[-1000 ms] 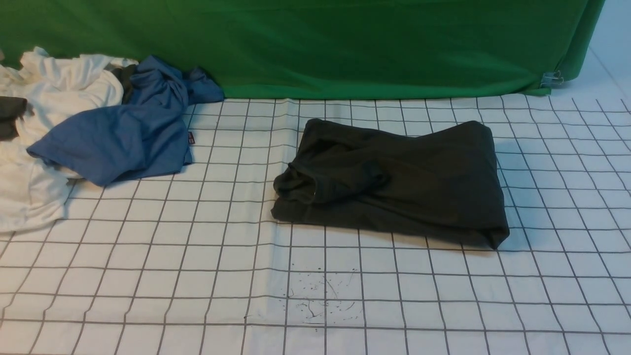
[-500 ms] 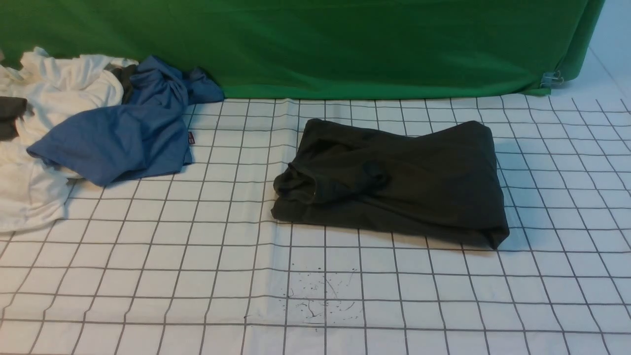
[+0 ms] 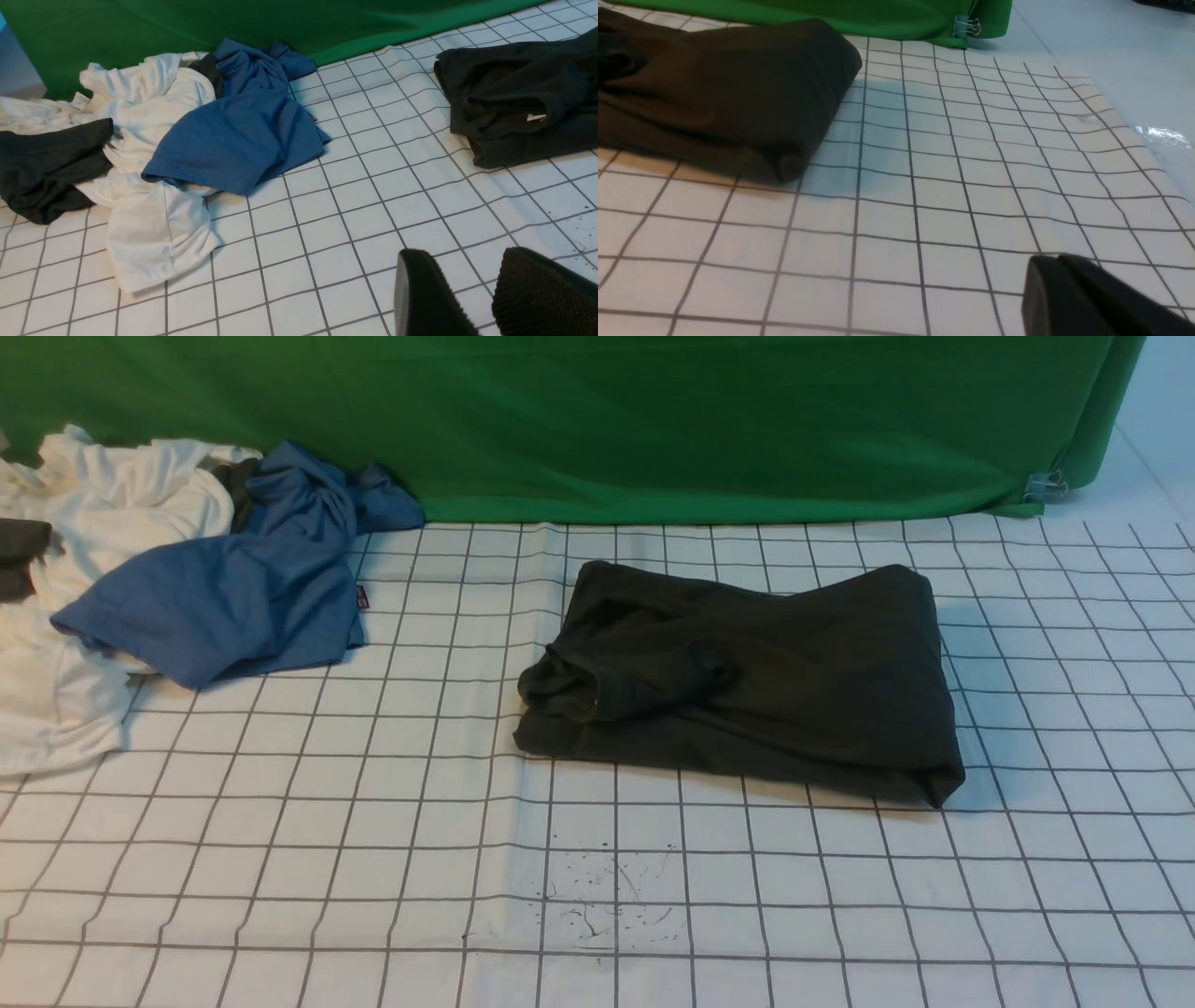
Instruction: Fold a long-sleeved shirt over a white checkered tablecloth.
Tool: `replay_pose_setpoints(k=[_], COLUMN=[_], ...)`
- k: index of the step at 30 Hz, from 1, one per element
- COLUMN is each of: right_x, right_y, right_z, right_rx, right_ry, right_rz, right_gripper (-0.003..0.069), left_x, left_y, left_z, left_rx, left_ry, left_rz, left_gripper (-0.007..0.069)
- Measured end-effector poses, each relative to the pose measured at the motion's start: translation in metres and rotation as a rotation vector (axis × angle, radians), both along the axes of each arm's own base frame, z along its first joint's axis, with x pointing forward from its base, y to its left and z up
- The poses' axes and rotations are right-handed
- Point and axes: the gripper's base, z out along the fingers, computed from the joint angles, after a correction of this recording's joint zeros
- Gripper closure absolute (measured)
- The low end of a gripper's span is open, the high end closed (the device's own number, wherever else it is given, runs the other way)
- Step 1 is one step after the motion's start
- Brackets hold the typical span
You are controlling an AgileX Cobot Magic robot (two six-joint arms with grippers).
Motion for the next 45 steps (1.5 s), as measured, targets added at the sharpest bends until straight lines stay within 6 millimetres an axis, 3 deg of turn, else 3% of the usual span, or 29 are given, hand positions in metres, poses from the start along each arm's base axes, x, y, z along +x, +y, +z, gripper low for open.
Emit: replay_pose_setpoints(k=[35, 37, 42, 45], right_x=[0.000, 0.000, 0.000, 0.000], right_y=[0.000, 0.000, 0.000, 0.000], right_z=[0.000, 0.000, 0.000, 0.000], right_rx=[0.002, 0.002, 0.002, 0.002], right_ry=[-0.001, -0.001, -0.002, -0.001], right_rz=[0.001, 0.002, 0.003, 0.003], right_gripper=[0.0513, 0.0505, 0.0493, 0.0487], left_x=[0.003, 0.009, 0.018, 0.016], left_y=[0.000, -0.001, 0.002, 0.007], left_z=[-0.002, -0.004, -0.021, -0.055], left_rx=[0.007, -0.010, -0.096, -0.123], left_ry=[-0.043, -0.128, -0.356, -0.401], left_rz=[0.004, 0.018, 0.105, 0.183], left_gripper=[0.0421, 0.0442, 0.0595, 0.0652])
